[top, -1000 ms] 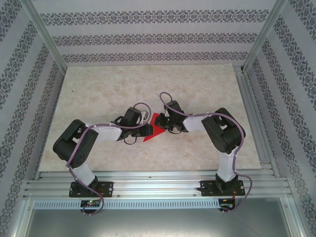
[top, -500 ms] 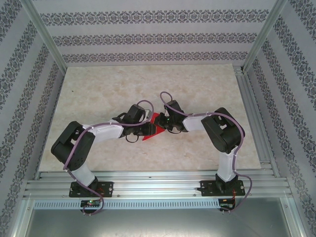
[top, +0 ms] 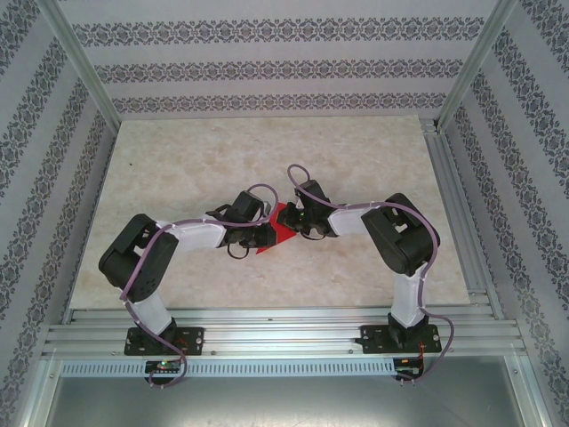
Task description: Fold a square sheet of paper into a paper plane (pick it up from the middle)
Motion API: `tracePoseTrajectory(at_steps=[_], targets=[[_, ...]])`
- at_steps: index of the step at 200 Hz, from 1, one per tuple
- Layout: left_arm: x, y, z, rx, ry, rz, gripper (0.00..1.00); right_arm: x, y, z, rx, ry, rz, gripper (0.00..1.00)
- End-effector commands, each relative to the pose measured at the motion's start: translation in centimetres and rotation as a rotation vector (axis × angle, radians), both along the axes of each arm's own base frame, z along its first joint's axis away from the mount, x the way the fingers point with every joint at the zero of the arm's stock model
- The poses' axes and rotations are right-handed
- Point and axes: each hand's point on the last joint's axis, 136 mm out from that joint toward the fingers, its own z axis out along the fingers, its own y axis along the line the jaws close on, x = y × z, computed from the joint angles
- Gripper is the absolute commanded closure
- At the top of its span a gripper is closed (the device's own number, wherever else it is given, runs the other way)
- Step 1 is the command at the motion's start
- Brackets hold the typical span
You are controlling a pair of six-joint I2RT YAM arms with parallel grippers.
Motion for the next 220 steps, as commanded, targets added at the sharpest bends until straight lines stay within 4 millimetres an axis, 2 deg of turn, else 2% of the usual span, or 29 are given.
tracePoseTrajectory(at_steps=[1, 61, 161, 220], targets=[[-0.5, 0.7, -1.1, 0.07, 0.017, -0.003, 0.82, -3.0, -3.2, -6.4, -0.194, 0.151, -0.041, 0.91], [-1.1, 1.7, -2.0, 0.107, 0.031, 0.007, 0.84, -3.1, -3.3, -6.6, -0.2, 0.16, -0.042, 0.91], [-3.6, 3.9, -3.7, 0.176, 0.083, 0.003, 0.9, -3.3, -3.7, -7.0, -0.214, 0.171, -0.049, 0.91], [-5.1, 5.6, -3.6, 0.226, 0.099, -0.001, 0.91, -3.4, -3.9, -7.3, -0.222, 0.184, -0.053, 0.91]])
